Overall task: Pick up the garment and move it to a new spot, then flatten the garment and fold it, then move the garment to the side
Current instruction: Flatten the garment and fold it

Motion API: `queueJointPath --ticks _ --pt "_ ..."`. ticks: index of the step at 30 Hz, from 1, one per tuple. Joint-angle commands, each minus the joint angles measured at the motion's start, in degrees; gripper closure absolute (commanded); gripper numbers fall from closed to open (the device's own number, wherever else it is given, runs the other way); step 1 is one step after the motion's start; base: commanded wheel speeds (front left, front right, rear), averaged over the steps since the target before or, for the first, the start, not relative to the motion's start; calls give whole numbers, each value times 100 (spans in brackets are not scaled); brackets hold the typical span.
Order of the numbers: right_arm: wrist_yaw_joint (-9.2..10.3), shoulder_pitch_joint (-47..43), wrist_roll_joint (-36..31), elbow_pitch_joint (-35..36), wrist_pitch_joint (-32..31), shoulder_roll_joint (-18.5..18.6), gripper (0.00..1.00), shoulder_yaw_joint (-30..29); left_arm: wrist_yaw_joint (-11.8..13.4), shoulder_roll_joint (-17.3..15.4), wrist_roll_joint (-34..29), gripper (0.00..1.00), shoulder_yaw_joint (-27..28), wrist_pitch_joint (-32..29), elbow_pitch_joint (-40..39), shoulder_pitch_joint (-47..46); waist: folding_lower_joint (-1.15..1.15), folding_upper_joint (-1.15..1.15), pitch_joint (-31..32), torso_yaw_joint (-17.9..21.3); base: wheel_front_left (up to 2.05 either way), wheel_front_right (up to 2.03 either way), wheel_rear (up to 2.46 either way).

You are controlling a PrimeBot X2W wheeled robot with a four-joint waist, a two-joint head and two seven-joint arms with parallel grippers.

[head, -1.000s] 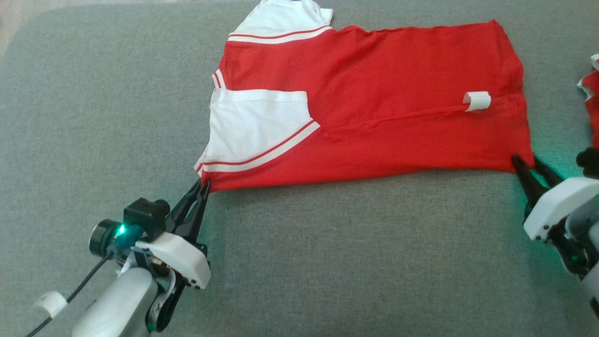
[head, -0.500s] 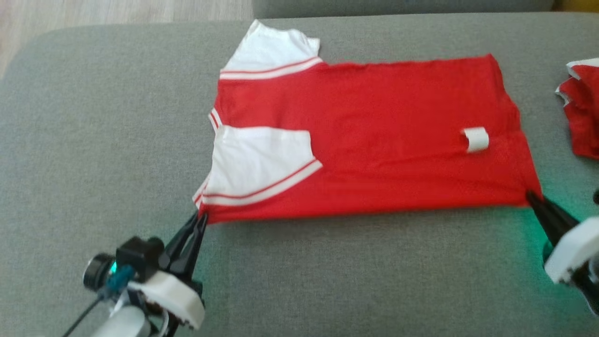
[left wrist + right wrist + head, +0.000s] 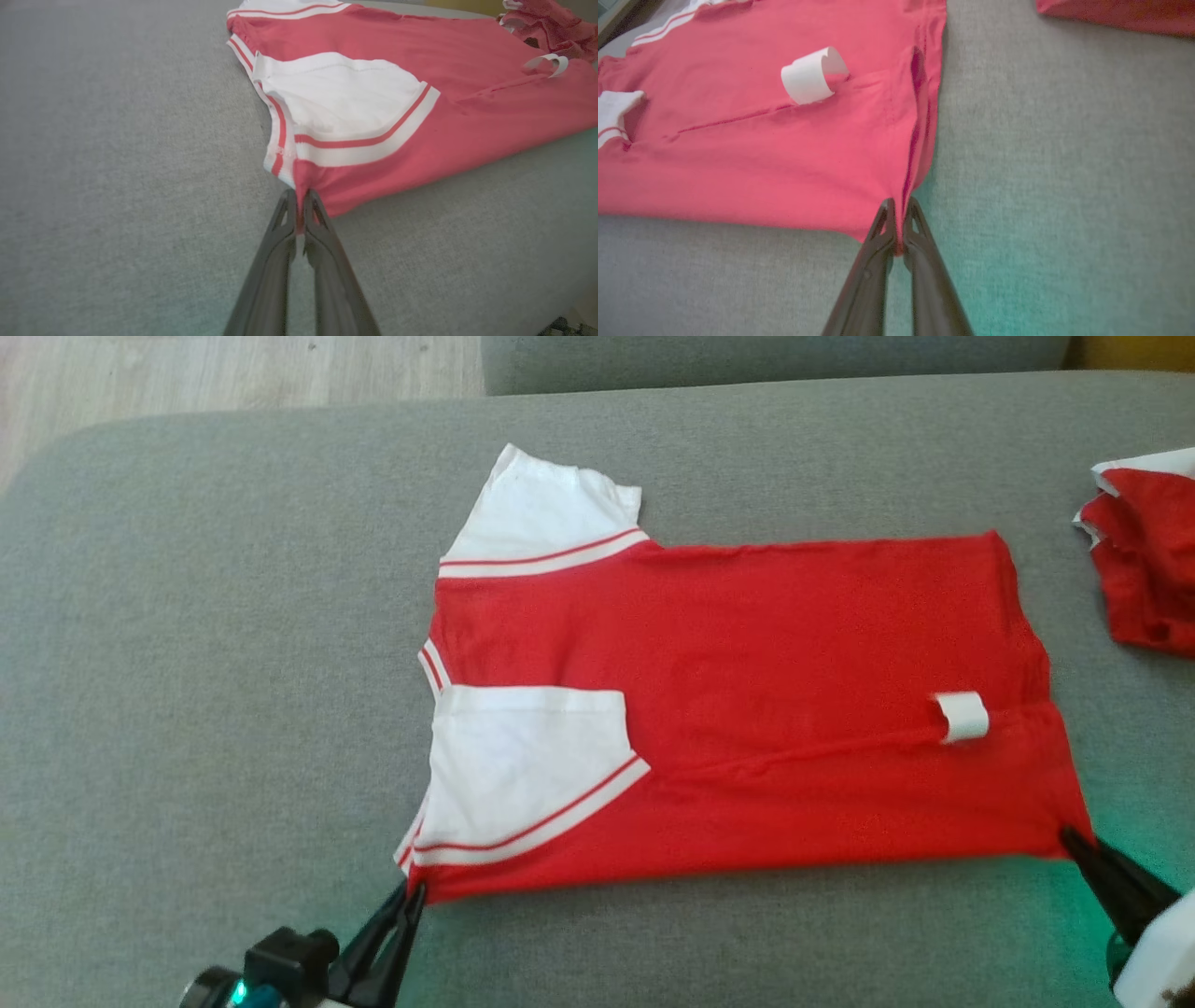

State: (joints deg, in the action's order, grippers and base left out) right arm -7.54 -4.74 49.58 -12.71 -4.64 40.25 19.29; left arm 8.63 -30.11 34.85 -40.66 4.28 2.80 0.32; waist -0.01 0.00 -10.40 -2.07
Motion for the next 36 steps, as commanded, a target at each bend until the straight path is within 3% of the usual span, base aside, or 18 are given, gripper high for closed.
queueJointPath --ticks 1,3,4,5,14,17,20,23,26,30,36 --pt "5 -58 -56 128 -2 220 100 -54 36 -165 64 100 208 12 -170 -101 1 0 10 14 0 0 0" --pt "5 -155 -147 164 -55 165 100 -139 23 -155 142 100 174 -82 -181 -41 1 0 21 34 0 0 0" --pt "5 -177 -197 167 -79 129 78 -176 9 -154 164 100 142 -150 -168 -34 1 0 26 40 0 0 0" --pt "5 -177 -302 153 -88 31 0 -282 -15 -158 189 0 83 -292 -144 -54 1 0 29 48 0 0 0" --pt "5 54 -732 470 85 -187 0 -722 -95 -364 46 0 318 -652 -544 -1032 1 0 -179 159 0 0 0" --pt "5 263 -906 587 120 -282 0 -771 -311 -518 3 0 429 -967 -675 -1723 1 0 -306 298 0 0 0" --pt "5 477 -1016 691 124 -355 0 -798 -713 -621 126 0 485 -1460 -580 -2531 1 0 -443 423 0 0 0" --pt "5 661 -1098 776 110 -419 0 -787 -1162 -644 310 0 513 -1996 -222 -3423 1 0 -607 548 0 0 0" --pt "5 838 -1208 804 125 -524 0 -748 -1428 -571 571 0 436 -2659 243 -4276 1 0 -791 692 0 0 0" --pt "5 1011 -1314 834 145 -732 0 -656 -1562 -443 833 0 277 -3414 982 -5341 1 0 -1059 860 0 0 0" --pt "5 1236 -1408 735 210 -899 0 -581 -1605 -278 754 0 -74 -3765 2243 -6443 1 0 -1402 1150 0 0 0"
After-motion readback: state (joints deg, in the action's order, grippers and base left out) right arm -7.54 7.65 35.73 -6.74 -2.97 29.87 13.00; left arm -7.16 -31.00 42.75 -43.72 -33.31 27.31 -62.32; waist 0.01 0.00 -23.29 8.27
